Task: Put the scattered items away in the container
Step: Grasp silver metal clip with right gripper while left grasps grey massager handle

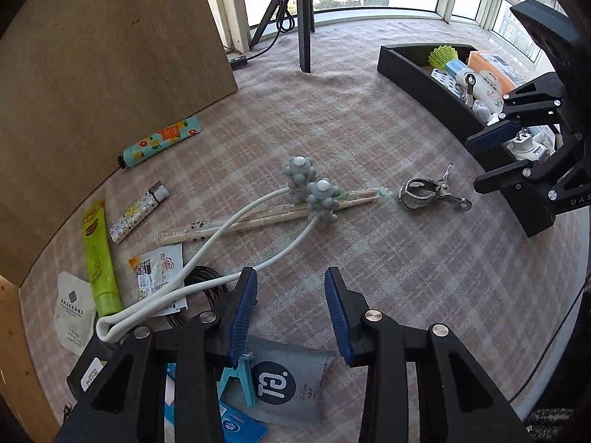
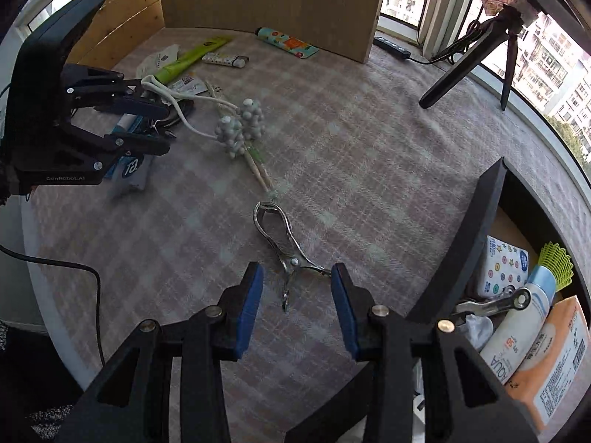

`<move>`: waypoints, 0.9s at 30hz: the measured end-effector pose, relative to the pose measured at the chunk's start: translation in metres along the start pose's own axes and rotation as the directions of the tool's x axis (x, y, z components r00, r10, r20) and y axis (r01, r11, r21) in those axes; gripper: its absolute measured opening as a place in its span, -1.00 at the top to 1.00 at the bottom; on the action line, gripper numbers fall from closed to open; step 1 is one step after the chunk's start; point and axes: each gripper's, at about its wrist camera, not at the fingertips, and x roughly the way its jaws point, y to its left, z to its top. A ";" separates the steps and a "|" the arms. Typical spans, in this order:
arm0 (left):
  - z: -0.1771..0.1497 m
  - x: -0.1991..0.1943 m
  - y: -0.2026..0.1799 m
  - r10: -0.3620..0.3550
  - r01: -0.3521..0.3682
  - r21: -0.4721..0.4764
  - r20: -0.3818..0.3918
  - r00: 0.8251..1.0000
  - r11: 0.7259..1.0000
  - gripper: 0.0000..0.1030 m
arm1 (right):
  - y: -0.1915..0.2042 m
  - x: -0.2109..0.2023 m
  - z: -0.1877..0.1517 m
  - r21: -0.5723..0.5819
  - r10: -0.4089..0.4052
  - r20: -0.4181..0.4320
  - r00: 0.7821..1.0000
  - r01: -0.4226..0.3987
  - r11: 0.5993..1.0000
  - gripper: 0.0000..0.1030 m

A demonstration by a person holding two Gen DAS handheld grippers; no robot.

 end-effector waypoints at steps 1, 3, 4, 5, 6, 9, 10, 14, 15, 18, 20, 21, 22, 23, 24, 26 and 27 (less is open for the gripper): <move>0.002 0.005 0.003 0.002 -0.001 0.012 -0.014 1.000 1.000 0.34 | 0.000 0.006 0.003 -0.010 -0.004 -0.012 1.000 0.004 1.000 0.25; 0.006 0.012 0.006 0.002 -0.001 0.036 -0.023 1.000 0.999 0.39 | -0.002 0.016 0.008 -0.026 -0.016 -0.033 0.999 0.015 1.000 0.24; 0.009 0.014 0.007 -0.003 0.005 0.043 -0.026 1.000 0.999 0.39 | -0.002 0.020 0.010 -0.035 -0.019 -0.040 0.999 0.017 0.999 0.24; 0.011 0.017 0.008 -0.009 0.010 0.050 -0.030 1.000 0.999 0.39 | -0.003 0.024 0.011 -0.045 -0.021 -0.045 0.999 0.019 0.999 0.24; 0.013 0.020 0.009 -0.012 0.014 0.060 -0.034 0.999 0.998 0.39 | -0.003 0.026 0.011 -0.054 -0.025 -0.048 0.999 0.023 0.998 0.23; 0.017 0.029 0.007 -0.022 0.028 0.100 -0.057 0.998 0.995 0.39 | -0.001 0.033 0.013 -0.083 -0.025 -0.058 0.998 0.020 0.996 0.20; 0.017 0.032 0.006 -0.024 0.032 0.111 -0.068 0.997 0.993 0.39 | -0.001 0.036 0.013 -0.093 -0.026 -0.062 0.998 0.021 0.995 0.20; 0.017 0.044 0.003 -0.020 0.034 0.140 -0.099 0.995 0.990 0.56 | 0.002 0.046 0.014 -0.126 -0.045 -0.072 0.996 0.036 0.991 0.20; 0.018 0.044 0.004 -0.028 0.041 0.138 -0.093 0.995 0.990 0.58 | 0.002 0.045 0.015 -0.125 -0.040 -0.061 0.997 0.032 0.992 0.20; 0.020 0.043 0.004 -0.020 0.031 0.133 -0.083 0.996 0.991 0.67 | -0.003 0.044 0.017 -0.093 -0.028 -0.057 0.998 0.023 0.995 0.32; 0.022 0.039 0.003 -0.016 0.024 0.123 -0.064 0.998 0.992 0.73 | -0.010 0.041 0.017 -0.052 -0.012 -0.051 0.999 0.009 0.999 0.63; 0.023 0.036 0.004 -0.022 0.028 0.111 -0.052 0.998 0.993 0.76 | -0.014 0.039 0.017 -0.020 0.007 -0.050 0.999 -0.008 1.000 0.63; 0.025 0.031 0.005 -0.039 0.043 0.090 -0.040 0.998 0.995 0.77 | -0.019 0.037 0.016 0.011 0.030 -0.043 0.999 -0.030 0.999 0.63; 0.027 0.025 0.008 -0.061 0.063 0.065 -0.025 0.998 0.996 0.81 | -0.023 0.033 0.015 0.037 0.045 -0.032 0.998 -0.044 0.998 0.63; 0.029 0.019 0.010 -0.079 0.079 0.036 -0.006 0.997 0.996 0.86 | -0.026 0.029 0.013 0.059 0.048 -0.018 0.999 -0.047 0.997 0.63; 0.032 0.007 0.015 -0.103 0.103 -0.031 0.029 0.994 0.994 0.92 | -0.032 0.020 0.011 0.094 0.050 0.018 0.999 -0.052 0.994 0.63; 0.033 0.003 0.019 -0.120 0.122 -0.062 0.040 0.992 0.991 0.90 | -0.035 0.014 0.010 0.114 0.058 0.038 0.998 -0.062 0.991 0.64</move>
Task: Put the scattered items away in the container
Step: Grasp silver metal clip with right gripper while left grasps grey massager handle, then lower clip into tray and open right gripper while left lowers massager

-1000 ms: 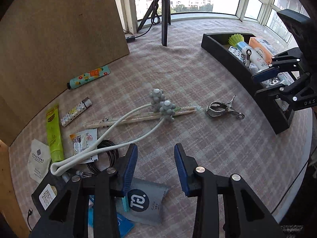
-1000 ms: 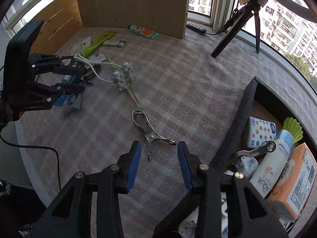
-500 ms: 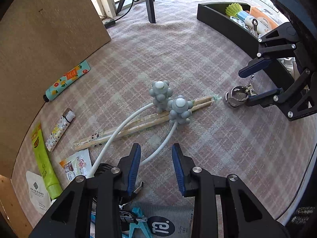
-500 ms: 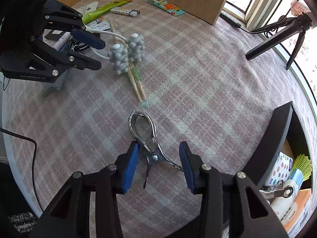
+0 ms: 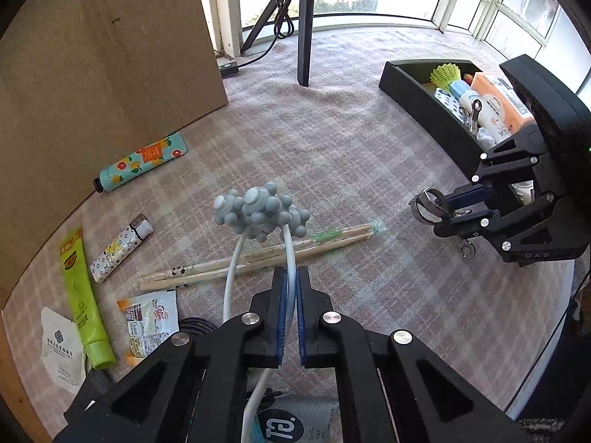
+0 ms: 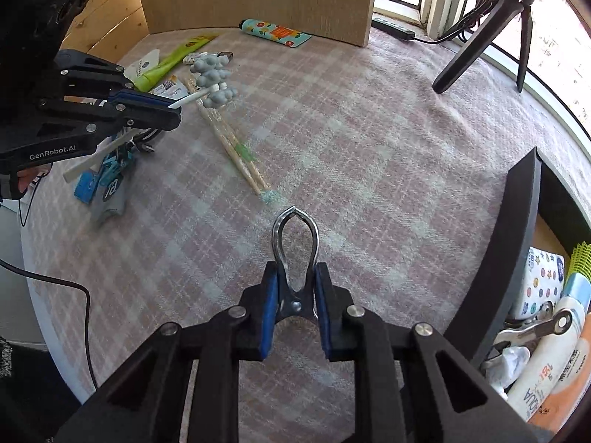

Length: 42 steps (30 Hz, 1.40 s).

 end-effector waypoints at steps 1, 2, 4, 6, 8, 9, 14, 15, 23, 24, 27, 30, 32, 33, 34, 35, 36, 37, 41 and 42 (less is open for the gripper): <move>0.001 -0.005 0.002 -0.016 0.017 -0.030 0.012 1.000 0.999 0.91 | -0.003 -0.005 -0.001 0.021 0.010 0.015 1.000 -0.011 1.000 0.64; 0.002 -0.010 0.002 -0.028 0.029 -0.045 0.025 0.999 0.999 0.93 | -0.005 -0.011 -0.001 0.039 0.018 0.030 0.999 -0.019 0.999 0.64; 0.000 -0.019 -0.002 -0.023 0.024 -0.031 0.053 0.998 0.999 0.92 | -0.009 -0.023 -0.003 0.067 0.027 0.063 0.998 -0.031 0.997 0.64; 0.002 -0.026 -0.004 -0.043 0.047 -0.054 0.071 0.997 0.997 0.93 | -0.013 -0.035 -0.005 0.095 0.028 0.094 0.995 -0.037 0.995 0.64; 0.005 -0.029 -0.010 -0.034 0.038 -0.050 0.086 0.996 0.998 0.93 | -0.008 -0.044 -0.008 0.115 0.036 0.115 0.993 -0.049 0.992 0.64; 0.005 -0.030 -0.012 -0.030 0.035 -0.058 0.088 0.996 0.998 0.93 | -0.006 -0.048 -0.011 0.129 0.031 0.128 0.991 -0.048 0.991 0.64; 0.010 -0.047 -0.025 -0.054 0.066 -0.093 0.126 0.991 0.993 0.93 | 0.004 -0.062 -0.029 0.201 0.022 0.210 0.977 -0.065 0.977 0.64; 0.012 -0.053 -0.029 -0.059 0.073 -0.093 0.144 0.988 0.993 0.93 | 0.001 -0.072 -0.034 0.220 0.021 0.236 0.972 -0.074 0.973 0.64; 0.055 -0.086 -0.103 -0.217 0.224 -0.002 0.242 0.946 0.975 0.93 | -0.050 -0.143 -0.092 0.374 -0.082 0.345 0.935 -0.057 0.925 0.64; 0.063 -0.086 -0.115 -0.235 0.240 0.011 0.251 0.939 0.971 0.93 | -0.060 -0.152 -0.101 0.396 -0.112 0.348 0.931 -0.038 0.918 0.64; 0.088 -0.081 -0.150 -0.292 0.294 0.036 0.261 0.920 0.955 0.93 | -0.090 -0.176 -0.127 0.463 -0.194 0.340 0.920 0.016 0.886 0.64; 0.113 -0.072 -0.181 -0.348 0.349 0.044 0.265 0.899 0.936 0.93 | -0.122 -0.195 -0.150 0.528 -0.269 0.315 0.910 0.068 0.847 0.64; 0.128 -0.067 -0.199 -0.371 0.372 0.049 0.266 0.890 0.927 0.93 | -0.140 -0.203 -0.162 0.559 -0.311 0.292 0.904 0.103 0.823 0.64; 0.135 -0.064 -0.207 -0.383 0.385 0.048 0.268 0.884 0.922 0.93 | -0.149 -0.206 -0.168 0.575 -0.331 0.281 0.901 0.118 0.809 0.64; 0.141 -0.061 -0.214 -0.397 0.399 0.047 0.266 0.878 0.916 0.93 | -0.158 -0.208 -0.173 0.589 -0.345 0.272 0.898 0.128 0.798 0.64; 0.147 -0.057 -0.221 -0.408 0.410 0.049 0.261 0.875 0.911 0.93 | -0.166 -0.209 -0.177 0.602 -0.356 0.264 0.896 0.136 0.787 0.64; 0.151 -0.055 -0.227 -0.414 0.416 0.049 0.258 0.873 0.908 0.93 | -0.174 -0.210 -0.180 0.613 -0.366 0.257 0.894 0.142 0.778 0.64; 0.155 -0.052 -0.232 -0.421 0.423 0.048 0.255 0.871 0.905 0.93 | -0.180 -0.211 -0.183 0.621 -0.376 0.251 0.892 0.150 0.770 0.64; 0.169 -0.043 -0.246 -0.431 0.437 0.030 0.248 0.868 0.899 0.93 | -0.197 -0.210 -0.188 0.640 -0.399 0.228 0.888 0.172 0.749 0.64; 0.172 -0.041 -0.248 -0.431 0.440 0.021 0.248 0.868 0.898 0.93 | -0.199 -0.210 -0.187 0.640 -0.403 0.223 0.887 0.179 0.747 0.64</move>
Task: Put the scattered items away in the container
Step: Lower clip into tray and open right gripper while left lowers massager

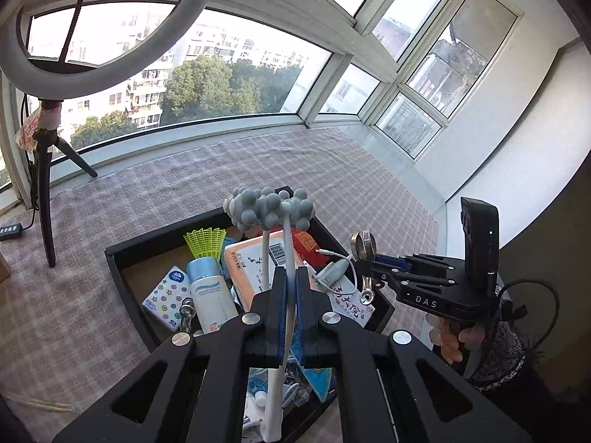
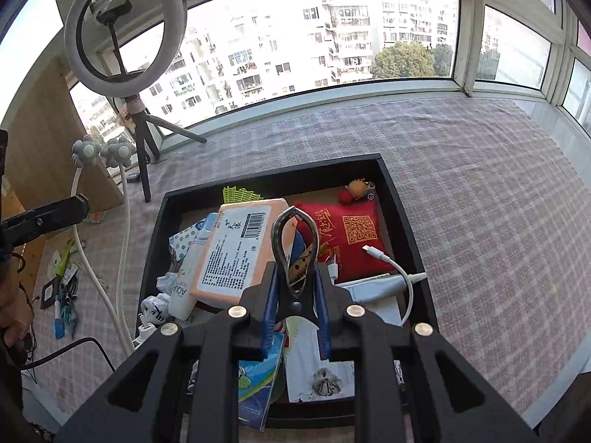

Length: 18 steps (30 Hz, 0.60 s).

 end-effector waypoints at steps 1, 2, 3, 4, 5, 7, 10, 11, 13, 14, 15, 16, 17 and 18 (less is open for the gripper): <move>0.002 0.004 0.000 0.003 -0.003 -0.011 0.001 1.000 1.000 0.93 | -0.001 0.002 0.001 -0.003 -0.006 -0.002 1.000 0.006 1.000 0.64; 0.004 0.008 -0.001 0.006 -0.006 -0.017 0.001 1.000 1.000 0.93 | -0.001 0.005 0.003 -0.005 -0.012 -0.006 1.000 0.012 1.000 0.64; 0.006 0.014 -0.002 0.015 -0.015 -0.015 -0.002 1.000 1.000 0.92 | -0.001 0.008 0.004 -0.007 -0.015 -0.010 1.000 0.015 1.000 0.63; 0.008 0.021 -0.003 0.036 -0.036 -0.001 -0.012 0.999 0.999 0.92 | -0.001 0.011 0.006 -0.017 -0.015 -0.016 1.000 0.015 1.000 0.63; 0.010 0.029 -0.004 0.059 -0.059 0.016 -0.036 0.998 0.998 0.77 | 0.000 0.014 0.007 -0.030 -0.020 -0.023 1.000 0.019 0.999 0.62; 0.013 0.041 -0.004 0.071 -0.069 0.023 -0.093 0.993 0.997 0.61 | -0.002 0.019 0.011 -0.020 -0.075 -0.027 0.997 0.074 0.997 0.39; 0.011 0.032 -0.005 0.099 -0.096 0.047 -0.072 0.993 0.994 0.55 | -0.005 0.012 0.014 0.011 -0.079 0.011 0.997 0.078 0.997 0.03; 0.011 0.027 -0.005 0.101 -0.097 0.060 -0.061 0.993 0.993 0.55 | -0.005 0.009 0.015 0.013 -0.076 0.023 0.997 0.075 0.997 0.03; 0.009 0.019 -0.003 0.115 -0.111 0.080 -0.053 0.992 0.991 0.55 | -0.002 0.005 0.015 0.010 -0.075 0.034 0.997 0.075 0.997 0.03; 0.009 0.014 -0.001 0.123 -0.119 0.085 -0.047 0.991 0.989 0.55 | 0.000 0.004 0.016 0.008 -0.071 0.034 0.997 0.071 0.997 0.03; 0.007 0.008 0.003 0.128 -0.124 0.086 -0.038 0.991 0.989 0.55 | 0.002 0.003 0.016 0.008 -0.066 0.035 0.997 0.066 0.998 0.03; 0.006 0.002 0.007 0.131 -0.128 0.087 -0.030 0.991 0.988 0.55 | 0.005 0.002 0.016 0.008 -0.060 0.035 0.998 0.060 0.998 0.03; 0.005 -0.003 0.012 0.139 -0.136 0.085 -0.025 0.990 0.987 0.55 | 0.008 0.001 0.016 0.005 -0.056 0.034 0.998 0.056 0.998 0.03; 0.004 -0.009 0.018 0.149 -0.147 0.079 -0.021 0.989 0.986 0.55 | 0.012 0.001 0.016 0.000 -0.051 0.033 0.998 0.051 0.999 0.03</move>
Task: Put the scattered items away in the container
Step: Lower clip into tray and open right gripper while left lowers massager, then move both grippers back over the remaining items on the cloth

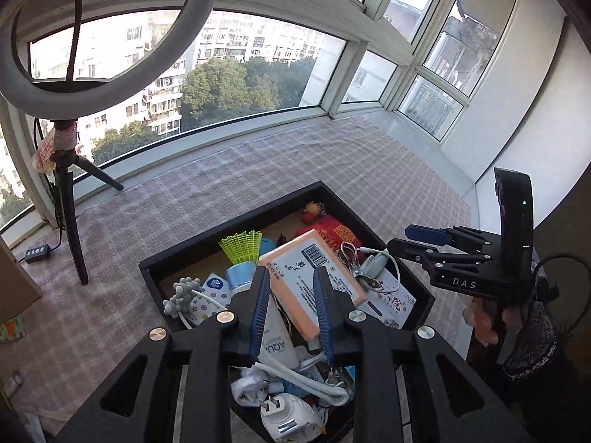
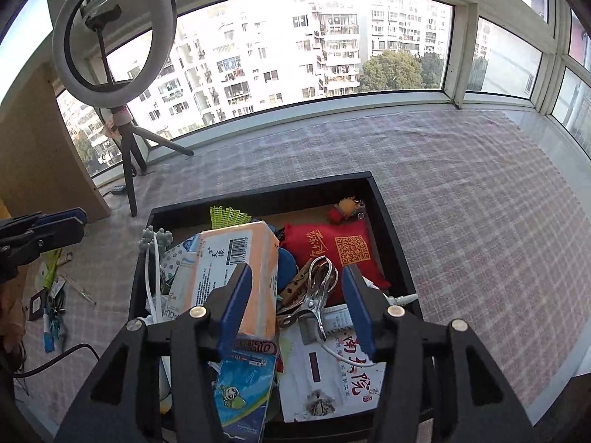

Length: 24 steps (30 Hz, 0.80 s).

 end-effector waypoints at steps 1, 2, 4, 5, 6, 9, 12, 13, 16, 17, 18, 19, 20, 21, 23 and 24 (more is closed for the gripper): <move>-0.002 -0.006 0.008 0.008 -0.007 -0.011 0.004 1.000 1.000 0.55 | 0.004 -0.001 0.000 -0.005 0.005 0.001 1.000 -0.005 1.000 0.03; -0.004 -0.013 0.017 0.013 -0.013 -0.024 0.009 1.000 1.000 0.55 | 0.009 -0.003 0.000 -0.011 0.011 0.004 1.000 -0.011 1.000 0.03; -0.011 -0.029 0.033 0.037 -0.036 -0.041 0.024 0.999 0.999 0.55 | 0.020 -0.006 0.001 -0.027 0.033 0.011 0.999 -0.033 0.999 0.03; -0.014 -0.039 0.041 0.059 -0.058 -0.052 0.035 0.998 0.997 0.55 | 0.026 -0.008 0.001 -0.036 0.045 0.015 0.999 -0.044 0.998 0.03; -0.018 -0.050 0.050 0.082 -0.078 -0.065 0.049 0.995 0.995 0.55 | 0.032 -0.010 0.002 -0.046 0.055 0.017 0.998 -0.054 0.997 0.03; -0.036 -0.083 0.078 0.155 -0.149 -0.093 0.070 0.985 0.985 0.55 | 0.055 -0.014 0.005 -0.082 0.097 0.019 0.995 -0.095 0.992 0.03; -0.062 -0.116 0.109 0.247 -0.238 -0.122 0.064 0.967 0.964 0.55 | 0.084 -0.017 0.006 -0.129 0.148 0.015 0.989 -0.144 0.981 0.03; -0.072 -0.127 0.121 0.282 -0.272 -0.137 0.058 0.958 0.952 0.55 | 0.096 -0.016 0.006 -0.150 0.165 0.009 0.986 -0.162 0.975 0.03; -0.105 -0.160 0.159 0.376 -0.364 -0.193 0.026 0.926 0.911 0.55 | 0.134 -0.011 0.005 -0.223 0.214 -0.026 0.977 -0.214 0.951 0.03; -0.117 -0.170 0.171 0.401 -0.389 -0.219 0.014 0.916 0.895 0.55 | 0.149 -0.007 0.003 -0.253 0.229 -0.044 0.972 -0.233 0.939 0.03; -0.129 -0.179 0.184 0.419 -0.407 -0.245 -0.001 0.908 0.880 0.55 | 0.164 -0.003 0.002 -0.281 0.241 -0.061 0.969 -0.248 0.927 0.03; -0.143 -0.187 0.196 0.434 -0.423 -0.269 -0.021 0.901 0.865 0.55 | 0.179 0.002 0.001 -0.308 0.250 -0.079 0.965 -0.263 0.914 0.03; -0.156 -0.194 0.207 0.452 -0.444 -0.291 -0.042 0.891 0.848 0.55 | 0.195 0.007 -0.001 -0.334 0.261 -0.100 0.960 -0.279 0.900 0.03; -0.169 -0.200 0.217 0.470 -0.464 -0.310 -0.061 0.881 0.830 0.55 | 0.210 0.012 -0.003 -0.359 0.272 -0.121 0.955 -0.298 0.884 0.03; -0.192 -0.207 0.231 0.494 -0.496 -0.337 -0.099 0.864 0.800 0.55 | 0.243 0.023 -0.010 -0.413 0.292 -0.167 0.942 -0.335 0.847 0.03; -0.203 -0.209 0.238 0.500 -0.505 -0.354 -0.113 0.859 0.787 0.55 | 0.260 0.029 -0.015 -0.439 0.293 -0.189 0.937 -0.348 0.829 0.03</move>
